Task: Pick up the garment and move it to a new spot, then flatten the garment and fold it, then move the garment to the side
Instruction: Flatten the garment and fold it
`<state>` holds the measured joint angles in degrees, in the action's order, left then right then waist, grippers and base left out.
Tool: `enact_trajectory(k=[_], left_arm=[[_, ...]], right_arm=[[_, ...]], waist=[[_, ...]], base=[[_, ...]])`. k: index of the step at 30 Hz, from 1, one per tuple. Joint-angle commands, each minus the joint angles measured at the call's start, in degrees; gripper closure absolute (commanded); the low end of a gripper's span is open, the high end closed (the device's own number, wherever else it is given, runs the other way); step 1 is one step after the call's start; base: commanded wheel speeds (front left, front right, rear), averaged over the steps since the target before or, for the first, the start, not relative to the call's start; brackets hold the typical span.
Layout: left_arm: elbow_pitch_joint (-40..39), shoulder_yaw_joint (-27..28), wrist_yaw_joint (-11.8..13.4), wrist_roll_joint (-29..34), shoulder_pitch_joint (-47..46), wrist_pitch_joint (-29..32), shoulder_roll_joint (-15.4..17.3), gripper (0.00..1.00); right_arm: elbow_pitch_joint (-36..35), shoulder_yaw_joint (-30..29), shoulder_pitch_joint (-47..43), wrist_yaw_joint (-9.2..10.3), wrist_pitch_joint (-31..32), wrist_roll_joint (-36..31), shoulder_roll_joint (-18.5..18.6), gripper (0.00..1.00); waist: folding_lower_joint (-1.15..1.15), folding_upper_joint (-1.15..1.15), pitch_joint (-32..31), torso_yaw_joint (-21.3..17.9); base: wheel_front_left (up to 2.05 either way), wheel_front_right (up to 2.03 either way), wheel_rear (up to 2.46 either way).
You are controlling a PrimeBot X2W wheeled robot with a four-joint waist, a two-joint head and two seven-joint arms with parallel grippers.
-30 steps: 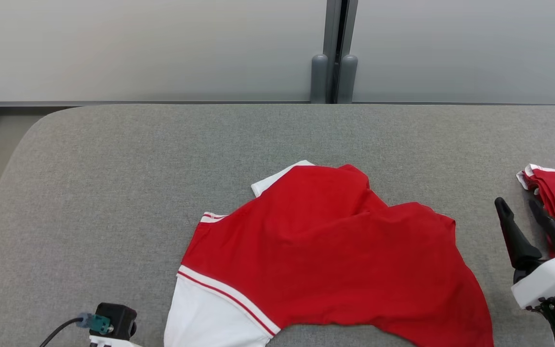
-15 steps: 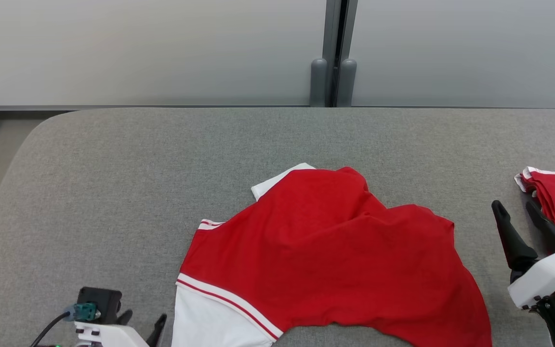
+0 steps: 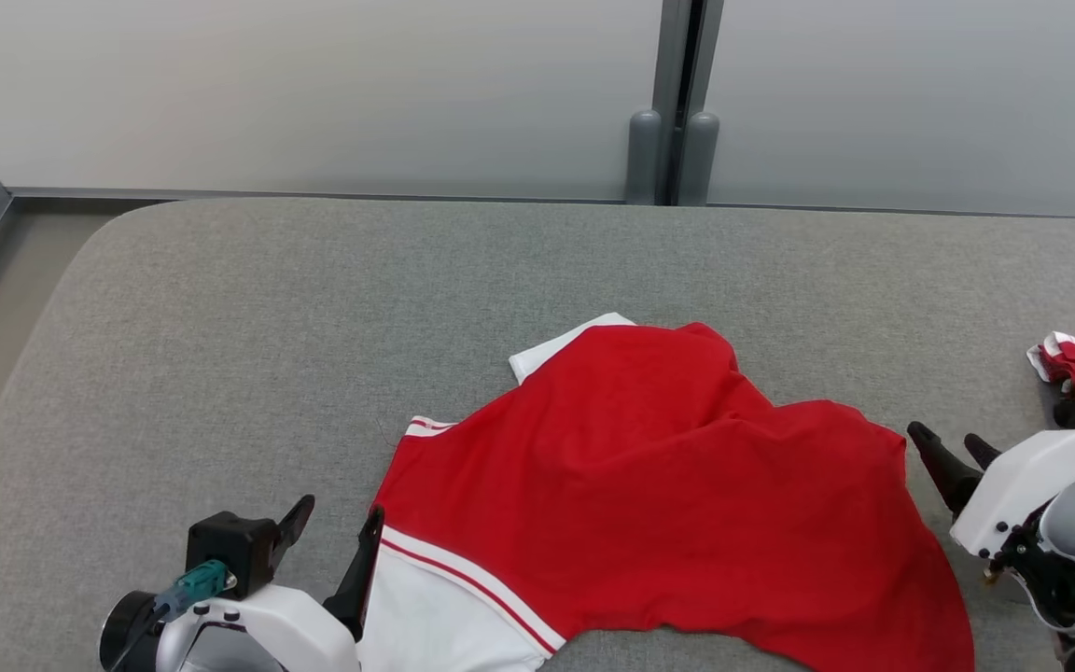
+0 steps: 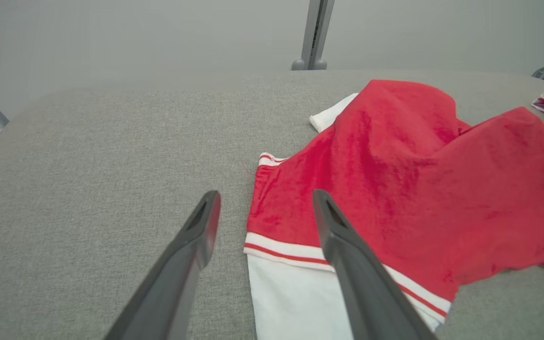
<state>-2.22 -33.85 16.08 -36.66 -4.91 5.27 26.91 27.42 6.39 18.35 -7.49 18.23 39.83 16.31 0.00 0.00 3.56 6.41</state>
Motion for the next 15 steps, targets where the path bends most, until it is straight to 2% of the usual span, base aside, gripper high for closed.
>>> enact_trajectory(k=[1,6,11,12,13,14,15], left_arm=[[0.8,-0.1,-0.5,-0.2,-0.9,-0.6,-0.2,0.00],[3.5,-0.9,-1.9,-0.7,-2.2,-1.3,-1.8,0.00],[5.2,-1.1,-2.6,-0.7,-3.2,-1.9,-2.5,0.00],[5.5,-1.3,-2.8,-0.7,-3.4,-2.0,-2.7,0.00],[5.8,-1.4,-2.9,-0.7,-3.7,-2.1,-3.0,0.00],[6.1,-1.5,-3.1,-0.8,-3.9,-2.2,-3.1,0.00],[6.4,-1.5,-3.3,-0.8,-4.1,-2.3,-3.2,0.00]], right_arm=[[1.9,0.0,1.2,-0.01,1.3,0.5,0.0,0.00],[8.7,0.2,4.7,-0.01,5.2,0.3,-0.6,0.00],[12.0,1.5,6.7,-0.01,7.4,1.4,-1.6,0.00],[12.5,1.9,6.9,-0.01,7.6,1.7,-1.6,0.05],[13.0,2.2,7.1,-0.01,7.7,1.9,-1.7,0.32],[13.4,2.6,7.4,-0.01,7.8,2.2,-1.8,0.49],[13.8,3.1,7.6,-0.01,7.8,2.2,-1.7,0.70]], waist=[[0.00,0.00,0.3,0.6],[0.00,0.00,1.1,1.9],[0.00,0.00,1.7,2.8],[0.00,0.00,1.8,2.9],[0.00,0.00,2.0,3.1],[0.00,0.00,2.1,3.2],[0.00,0.00,2.3,3.4]], base=[[0.00,0.00,0.00],[0.00,0.00,0.00],[0.00,0.00,0.00],[0.00,0.00,0.00],[0.00,0.00,0.00],[0.00,0.00,0.00],[0.00,0.00,0.00]])
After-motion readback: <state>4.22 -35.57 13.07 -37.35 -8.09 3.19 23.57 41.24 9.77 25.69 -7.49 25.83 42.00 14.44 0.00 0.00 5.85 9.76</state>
